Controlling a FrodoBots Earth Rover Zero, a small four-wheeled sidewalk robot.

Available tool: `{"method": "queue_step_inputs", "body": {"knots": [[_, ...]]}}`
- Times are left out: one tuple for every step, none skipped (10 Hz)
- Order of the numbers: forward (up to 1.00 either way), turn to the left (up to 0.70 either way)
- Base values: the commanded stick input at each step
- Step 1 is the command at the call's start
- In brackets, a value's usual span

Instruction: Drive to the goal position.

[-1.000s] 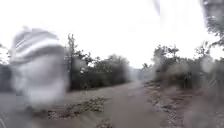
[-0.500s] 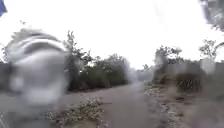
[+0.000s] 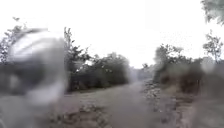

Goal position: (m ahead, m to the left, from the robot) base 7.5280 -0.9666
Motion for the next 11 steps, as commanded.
{"method": "queue_step_inputs", "body": {"knots": [[0.70, 0.00], [0.70, 0.00], [0.70, 0.00], [0.70, 0.00], [0.70, 0.00], [0.70, 0.00], [0.70, 0.00], [0.70, 0.00], [0.70, 0.00], [0.70, 0.00], [0.70, 0.00]]}}
